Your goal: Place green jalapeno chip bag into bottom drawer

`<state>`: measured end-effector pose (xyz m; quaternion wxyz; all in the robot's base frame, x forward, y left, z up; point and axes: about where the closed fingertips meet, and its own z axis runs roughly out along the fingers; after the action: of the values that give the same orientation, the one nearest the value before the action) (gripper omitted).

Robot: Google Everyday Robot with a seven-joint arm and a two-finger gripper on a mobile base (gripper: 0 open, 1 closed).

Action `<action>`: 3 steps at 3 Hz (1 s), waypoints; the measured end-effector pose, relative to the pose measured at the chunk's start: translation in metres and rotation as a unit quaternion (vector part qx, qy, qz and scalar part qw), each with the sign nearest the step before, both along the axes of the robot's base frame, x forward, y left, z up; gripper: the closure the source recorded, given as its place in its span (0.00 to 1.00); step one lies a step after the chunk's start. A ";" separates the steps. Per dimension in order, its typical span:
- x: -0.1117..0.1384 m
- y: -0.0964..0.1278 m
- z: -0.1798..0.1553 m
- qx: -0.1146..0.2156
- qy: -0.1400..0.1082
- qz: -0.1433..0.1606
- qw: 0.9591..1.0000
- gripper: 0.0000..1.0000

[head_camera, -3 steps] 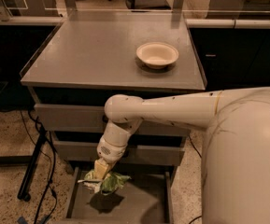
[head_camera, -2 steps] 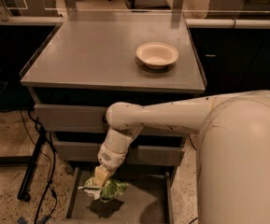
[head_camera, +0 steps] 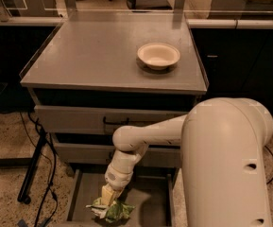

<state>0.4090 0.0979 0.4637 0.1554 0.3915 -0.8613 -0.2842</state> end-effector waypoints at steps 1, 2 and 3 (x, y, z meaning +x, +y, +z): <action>-0.001 0.000 -0.002 -0.001 0.002 -0.002 1.000 1.00; 0.000 0.002 -0.023 -0.009 0.014 -0.034 0.999 1.00; 0.005 -0.014 -0.049 -0.029 0.007 -0.108 0.994 1.00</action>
Offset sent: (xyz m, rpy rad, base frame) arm 0.0041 0.0064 -0.0709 -0.0551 0.0757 -0.2228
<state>0.4142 0.0843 0.4150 0.1410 0.2894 -0.9054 -0.2770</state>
